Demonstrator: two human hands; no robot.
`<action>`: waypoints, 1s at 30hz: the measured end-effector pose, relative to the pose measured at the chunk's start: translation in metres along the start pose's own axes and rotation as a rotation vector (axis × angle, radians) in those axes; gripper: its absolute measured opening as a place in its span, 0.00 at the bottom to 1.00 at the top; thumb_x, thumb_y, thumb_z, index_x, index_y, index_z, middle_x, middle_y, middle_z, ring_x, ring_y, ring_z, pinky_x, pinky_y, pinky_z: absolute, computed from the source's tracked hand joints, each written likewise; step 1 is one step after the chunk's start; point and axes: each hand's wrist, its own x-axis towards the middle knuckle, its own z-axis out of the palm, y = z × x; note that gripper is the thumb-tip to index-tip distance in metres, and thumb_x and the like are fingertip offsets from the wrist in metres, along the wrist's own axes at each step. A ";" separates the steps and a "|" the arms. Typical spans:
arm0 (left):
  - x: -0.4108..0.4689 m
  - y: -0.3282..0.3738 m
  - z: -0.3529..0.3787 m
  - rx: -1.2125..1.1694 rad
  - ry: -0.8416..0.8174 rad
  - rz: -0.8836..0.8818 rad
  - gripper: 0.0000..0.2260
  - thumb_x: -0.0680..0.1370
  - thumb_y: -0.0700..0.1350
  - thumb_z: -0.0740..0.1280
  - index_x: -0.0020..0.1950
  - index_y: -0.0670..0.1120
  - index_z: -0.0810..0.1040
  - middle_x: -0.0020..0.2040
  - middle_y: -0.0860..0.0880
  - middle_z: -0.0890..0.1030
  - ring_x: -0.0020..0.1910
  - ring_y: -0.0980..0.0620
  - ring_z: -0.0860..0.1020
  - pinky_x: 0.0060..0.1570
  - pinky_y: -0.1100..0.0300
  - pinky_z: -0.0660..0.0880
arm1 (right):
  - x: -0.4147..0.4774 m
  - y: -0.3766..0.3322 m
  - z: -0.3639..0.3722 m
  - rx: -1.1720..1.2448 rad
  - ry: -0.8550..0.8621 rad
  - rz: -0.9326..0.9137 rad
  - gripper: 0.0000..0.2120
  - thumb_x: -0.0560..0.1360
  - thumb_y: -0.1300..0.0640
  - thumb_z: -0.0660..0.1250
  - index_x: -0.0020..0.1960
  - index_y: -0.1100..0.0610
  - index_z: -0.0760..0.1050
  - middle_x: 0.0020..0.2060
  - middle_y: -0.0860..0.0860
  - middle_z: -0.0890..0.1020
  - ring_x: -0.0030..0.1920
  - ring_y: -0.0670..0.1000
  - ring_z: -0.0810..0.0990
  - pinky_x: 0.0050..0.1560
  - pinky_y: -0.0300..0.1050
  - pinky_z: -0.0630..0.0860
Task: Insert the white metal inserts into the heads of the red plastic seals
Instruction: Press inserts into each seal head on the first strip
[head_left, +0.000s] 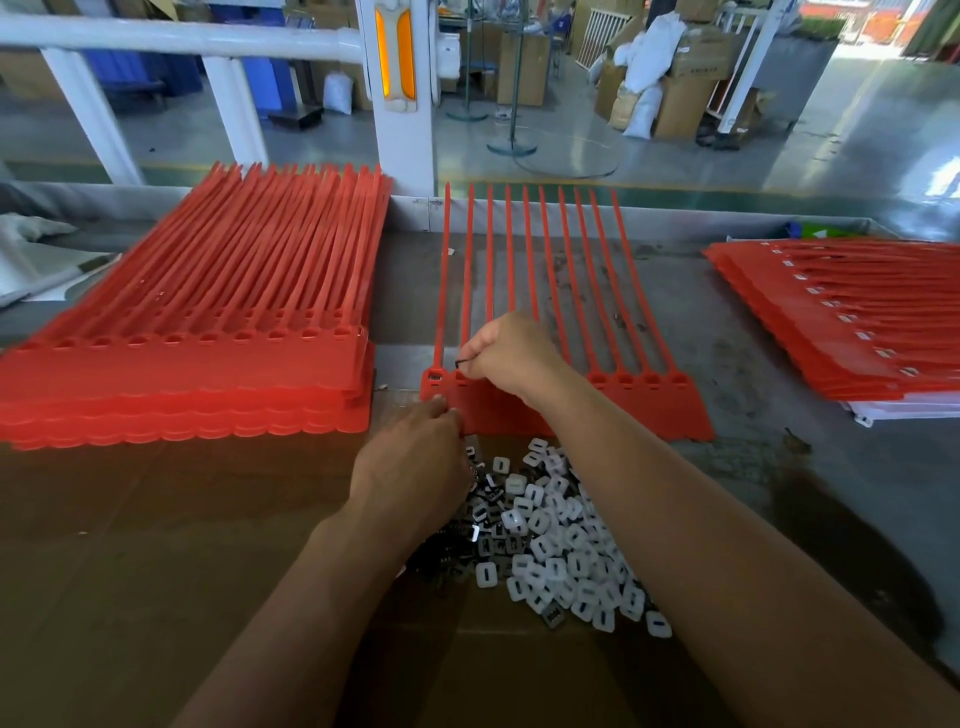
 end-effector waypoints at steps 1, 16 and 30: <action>0.000 0.000 0.000 -0.001 -0.002 -0.002 0.10 0.78 0.44 0.57 0.55 0.45 0.76 0.56 0.50 0.75 0.54 0.50 0.74 0.53 0.58 0.71 | 0.000 0.001 0.001 0.001 -0.005 0.017 0.10 0.73 0.60 0.68 0.54 0.59 0.81 0.55 0.54 0.81 0.57 0.51 0.77 0.58 0.43 0.72; 0.000 0.001 -0.001 -0.015 -0.022 -0.023 0.11 0.78 0.44 0.57 0.56 0.45 0.75 0.57 0.50 0.75 0.55 0.50 0.74 0.54 0.57 0.72 | 0.015 0.009 0.013 -0.048 0.036 0.090 0.08 0.71 0.61 0.68 0.49 0.62 0.81 0.43 0.54 0.83 0.40 0.46 0.79 0.34 0.39 0.74; 0.000 0.000 0.000 -0.020 -0.006 -0.025 0.12 0.78 0.44 0.56 0.58 0.45 0.75 0.59 0.50 0.74 0.57 0.51 0.73 0.54 0.57 0.72 | 0.028 0.009 0.020 -0.084 0.124 0.215 0.10 0.65 0.56 0.73 0.42 0.58 0.75 0.30 0.49 0.74 0.27 0.44 0.72 0.17 0.30 0.57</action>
